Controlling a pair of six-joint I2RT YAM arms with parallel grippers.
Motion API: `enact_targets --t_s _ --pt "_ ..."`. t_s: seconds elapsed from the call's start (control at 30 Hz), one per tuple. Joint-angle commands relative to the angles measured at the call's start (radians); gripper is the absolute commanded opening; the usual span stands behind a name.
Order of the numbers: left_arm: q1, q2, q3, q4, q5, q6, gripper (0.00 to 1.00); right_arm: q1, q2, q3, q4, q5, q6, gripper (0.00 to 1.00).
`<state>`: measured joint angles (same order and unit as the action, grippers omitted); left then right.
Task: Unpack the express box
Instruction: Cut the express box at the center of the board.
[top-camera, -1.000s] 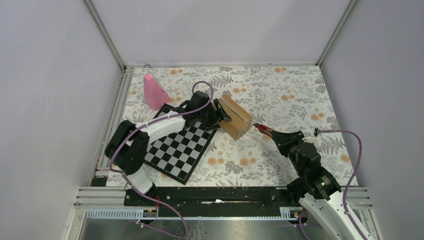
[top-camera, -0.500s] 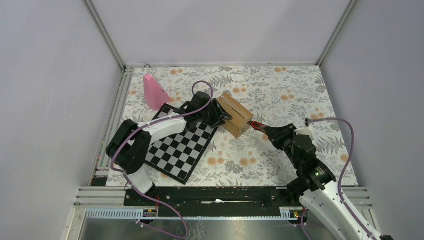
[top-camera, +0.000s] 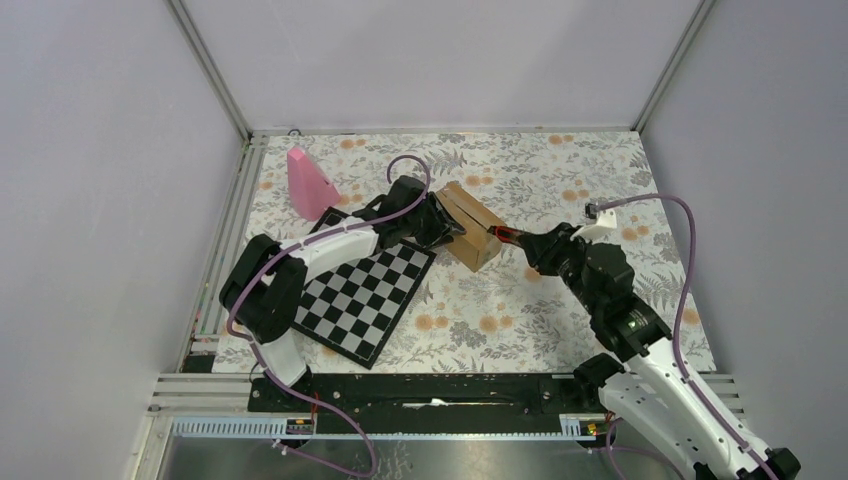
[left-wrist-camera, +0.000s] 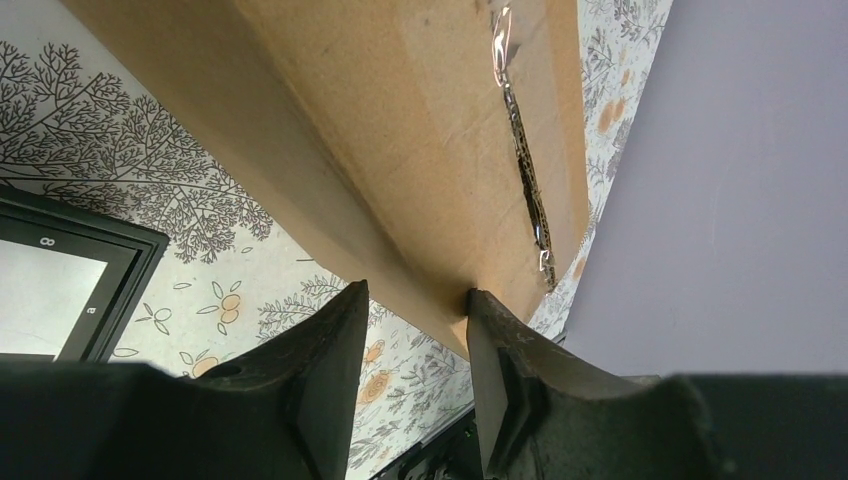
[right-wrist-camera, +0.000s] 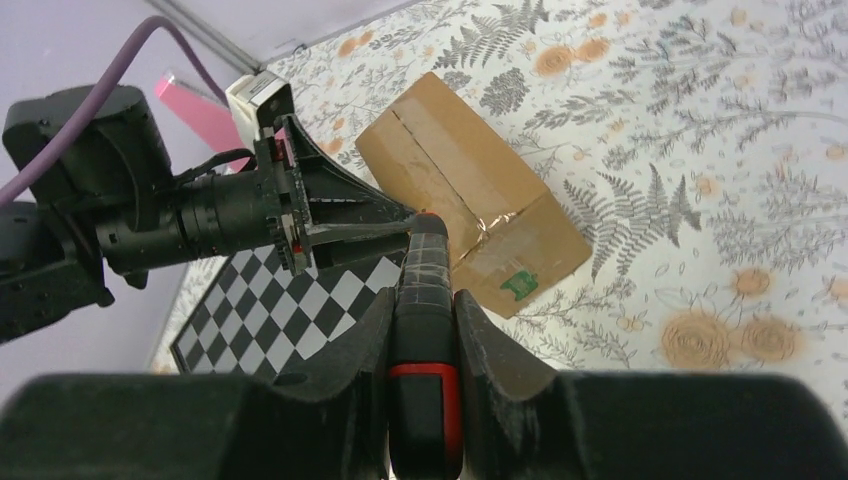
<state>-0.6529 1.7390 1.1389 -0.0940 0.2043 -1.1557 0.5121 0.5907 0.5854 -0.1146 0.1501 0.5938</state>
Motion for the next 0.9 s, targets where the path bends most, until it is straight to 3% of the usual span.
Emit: enact_targets --t_s 0.0,0.37,0.67,0.87 --pt "0.009 0.061 -0.009 -0.167 -0.118 0.043 0.41 -0.003 0.043 0.09 0.077 -0.086 -0.179 0.0" --pt "0.009 0.073 0.004 -0.189 -0.116 0.047 0.4 0.021 0.192 0.166 0.105 -0.133 -0.413 0.0" --pt "0.009 0.087 0.018 -0.212 -0.11 0.054 0.39 0.185 0.328 0.211 0.167 0.07 -0.558 0.0" --pt "0.009 0.091 0.031 -0.234 -0.112 0.061 0.39 0.22 0.343 0.201 0.219 0.165 -0.625 0.0"
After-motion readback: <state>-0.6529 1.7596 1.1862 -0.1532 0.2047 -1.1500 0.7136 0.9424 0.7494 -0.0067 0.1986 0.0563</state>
